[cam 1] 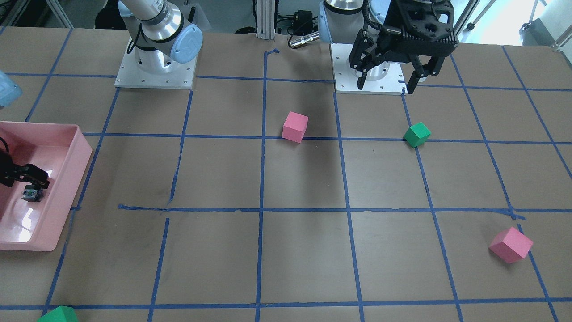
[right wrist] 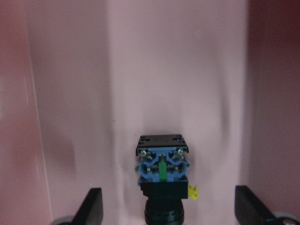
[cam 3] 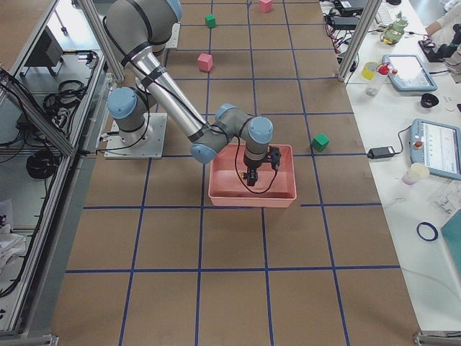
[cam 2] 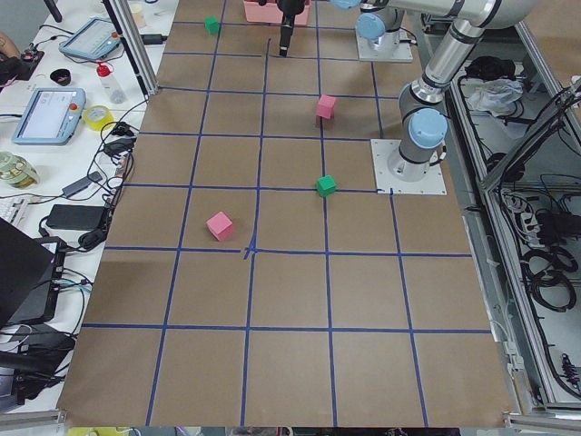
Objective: Align button upright
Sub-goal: 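Lower the right gripper into the tray and grasp the button's black body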
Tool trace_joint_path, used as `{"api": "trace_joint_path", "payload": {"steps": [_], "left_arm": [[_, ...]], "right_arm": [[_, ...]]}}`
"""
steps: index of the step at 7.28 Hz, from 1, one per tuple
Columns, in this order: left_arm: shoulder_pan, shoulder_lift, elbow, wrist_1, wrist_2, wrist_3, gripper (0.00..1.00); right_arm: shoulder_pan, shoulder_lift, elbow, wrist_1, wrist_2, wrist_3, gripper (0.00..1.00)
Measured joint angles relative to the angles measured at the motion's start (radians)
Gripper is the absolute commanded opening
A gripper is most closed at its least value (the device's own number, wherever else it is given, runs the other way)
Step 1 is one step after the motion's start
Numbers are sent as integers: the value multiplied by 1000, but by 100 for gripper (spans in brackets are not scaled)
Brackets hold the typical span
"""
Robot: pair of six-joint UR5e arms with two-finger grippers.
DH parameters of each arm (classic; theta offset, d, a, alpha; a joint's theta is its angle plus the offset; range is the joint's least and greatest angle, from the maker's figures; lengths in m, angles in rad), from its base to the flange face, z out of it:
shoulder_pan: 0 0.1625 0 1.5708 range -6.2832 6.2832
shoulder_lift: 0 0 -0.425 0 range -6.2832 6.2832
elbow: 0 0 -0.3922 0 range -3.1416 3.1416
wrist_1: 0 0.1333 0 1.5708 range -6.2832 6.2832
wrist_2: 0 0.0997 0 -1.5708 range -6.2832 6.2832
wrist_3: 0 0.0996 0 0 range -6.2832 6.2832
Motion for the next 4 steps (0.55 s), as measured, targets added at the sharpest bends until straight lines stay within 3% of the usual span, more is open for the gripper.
{"api": "trace_joint_path", "payload": {"steps": [4], "left_arm": [[0, 0, 0, 0, 0, 0, 100]], "right_arm": [[0, 14, -10, -46, 27, 9, 93]]}}
